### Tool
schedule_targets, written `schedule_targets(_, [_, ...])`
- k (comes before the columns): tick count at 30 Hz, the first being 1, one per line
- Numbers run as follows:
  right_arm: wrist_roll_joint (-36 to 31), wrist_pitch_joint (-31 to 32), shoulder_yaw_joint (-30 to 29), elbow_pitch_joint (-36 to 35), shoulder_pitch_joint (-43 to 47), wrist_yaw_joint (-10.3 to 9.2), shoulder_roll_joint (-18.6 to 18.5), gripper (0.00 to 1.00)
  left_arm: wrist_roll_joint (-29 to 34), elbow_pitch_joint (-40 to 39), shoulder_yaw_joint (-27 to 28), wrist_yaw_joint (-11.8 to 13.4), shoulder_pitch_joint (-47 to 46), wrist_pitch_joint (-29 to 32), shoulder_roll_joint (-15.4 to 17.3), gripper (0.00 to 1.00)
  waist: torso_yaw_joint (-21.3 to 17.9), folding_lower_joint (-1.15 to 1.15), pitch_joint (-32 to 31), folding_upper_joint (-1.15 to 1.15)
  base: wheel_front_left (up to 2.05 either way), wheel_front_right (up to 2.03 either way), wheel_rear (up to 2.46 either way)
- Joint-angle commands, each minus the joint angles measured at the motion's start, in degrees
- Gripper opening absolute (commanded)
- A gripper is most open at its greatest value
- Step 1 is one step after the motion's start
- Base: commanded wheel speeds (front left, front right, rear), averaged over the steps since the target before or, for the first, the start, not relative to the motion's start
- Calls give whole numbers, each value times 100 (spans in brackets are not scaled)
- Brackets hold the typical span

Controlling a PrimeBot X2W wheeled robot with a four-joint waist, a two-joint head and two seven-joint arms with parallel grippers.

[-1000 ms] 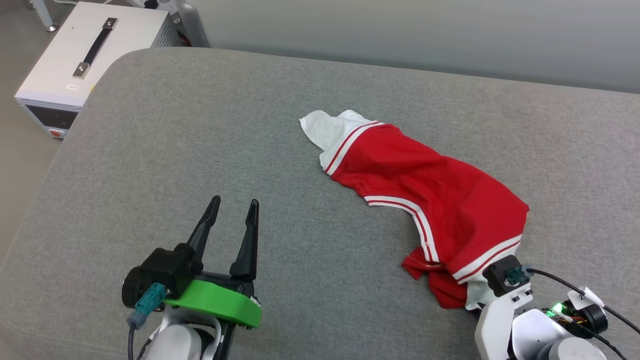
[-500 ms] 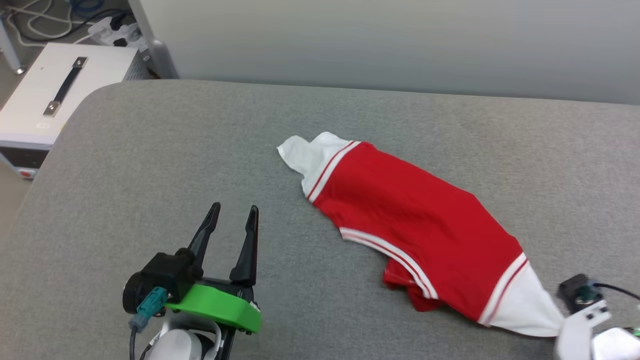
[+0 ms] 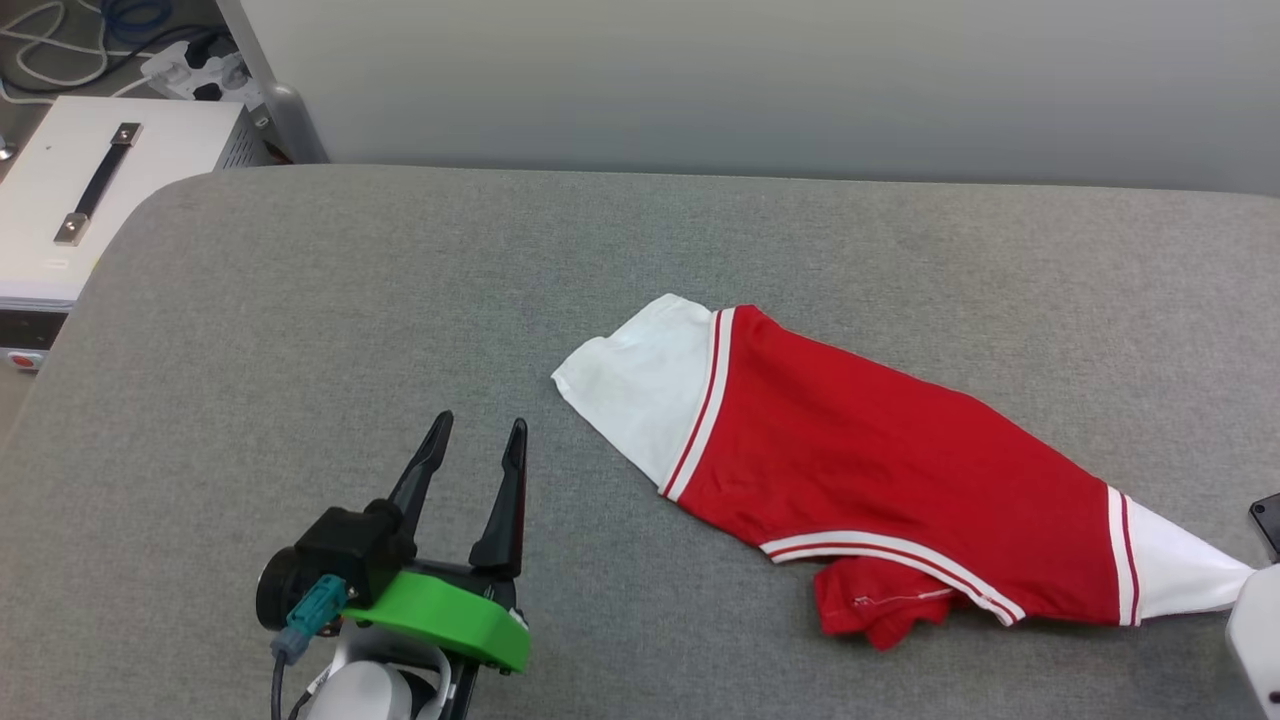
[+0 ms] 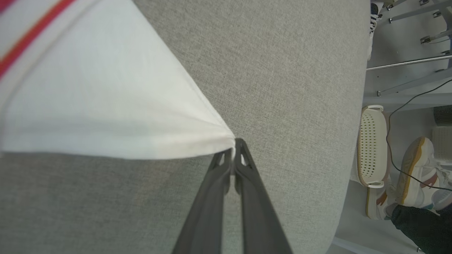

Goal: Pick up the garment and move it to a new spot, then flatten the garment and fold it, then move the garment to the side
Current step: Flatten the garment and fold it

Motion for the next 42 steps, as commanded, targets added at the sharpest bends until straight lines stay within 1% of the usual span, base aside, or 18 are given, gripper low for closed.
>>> schedule_targets(1, [-83, -127, -37, 199, -114, -6, 90, 0, -5, 16, -8, -17, -39, -33, -8, 100, -6, 0, 10, 0, 0, 0, 0])
schedule_targets(2, [-100, -191, -56, 313, -141, -6, 153, 0, -8, 26, -11, -17, -39, -33, -7, 100, -11, 0, 6, 0, 0, 0, 0])
schedule_targets(3, [-129, -286, -80, 413, -172, -6, 227, 40, -8, 35, -8, -17, -35, -33, -5, 100, -22, 0, 2, 0, 0, 0, 0])
schedule_targets(4, [-156, -380, -86, 468, -193, -6, 278, 98, -9, 42, -4, -17, -34, -33, -3, 100, -33, 0, -2, 0, 0, 0, 0])
schedule_targets(5, [-144, -471, -125, 537, -211, -6, 362, 100, -13, 52, 8, -17, -33, -33, -1, 100, -51, 0, -14, 0, 0, 0, 0])
schedule_targets(9, [-29, -868, -295, 576, -246, -6, 584, 100, -21, 105, 33, -17, -1, -33, 21, 100, -147, 0, -125, 0, 0, 0, 0])
schedule_targets(12, [-1, -1069, -447, 419, -224, -6, 701, 100, -33, 138, 82, -17, 37, -33, 35, 100, -242, 0, -245, 0, 0, 0, 0])
schedule_targets(16, [182, -1268, -624, 18, -70, -6, 809, 100, -48, 153, 125, -17, 118, -33, 31, 100, -343, 0, -426, 0, 0, 0, 0])
schedule_targets(20, [339, -1418, -907, -594, 163, -6, 1062, 100, -69, 117, 190, -17, 197, -33, 25, 100, -432, 0, -528, 0, 0, 0, 0])
schedule_targets(24, [368, -1692, -1233, -1208, 373, -6, 1456, 100, -84, 35, 223, -17, 228, -33, 24, 100, -486, 0, -559, 0, 0, 0, 0])
schedule_targets(27, [288, -2025, -1441, -1571, 538, -6, 1819, 100, -143, -59, 274, -17, 243, -33, 4, 100, -513, 0, -558, 0, 0, 0, 0])
schedule_targets(32, [224, -2553, -1661, -1860, 794, -6, 2511, 100, -183, -171, 320, -18, 238, -33, -22, 100, -569, 0, -447, 0, 0, 0, 0])
schedule_targets(36, [187, -2785, -1705, -1923, 831, -6, 2825, 100, -259, -149, 238, -18, 157, -33, 27, 100, -656, 0, -316, 0, 0, 0, 0])
schedule_targets(37, [183, -2822, -1710, -1942, 821, -6, 2866, 100, -317, -144, 213, -18, 112, -33, 47, 100, -681, 0, -279, 0, 0, 0, 0])
schedule_targets(39, [197, -2894, -1744, -1988, 780, -6, 2942, 100, -398, -71, 108, -18, -49, -33, 190, 100, -730, 0, -178, 0, 0, 0, 0])
schedule_targets(41, [190, -2910, -1762, -2024, 741, -6, 2976, 100, -513, 108, -77, -18, -301, -13, 395, 100, -780, 0, -68, 0, 0, 0, 0])
schedule_targets(42, [182, -2912, -1788, -2053, 717, -6, 2991, 100, -600, 242, -205, -18, -481, 135, 524, 100, -804, 0, -1, 0, 0, 0, 0])
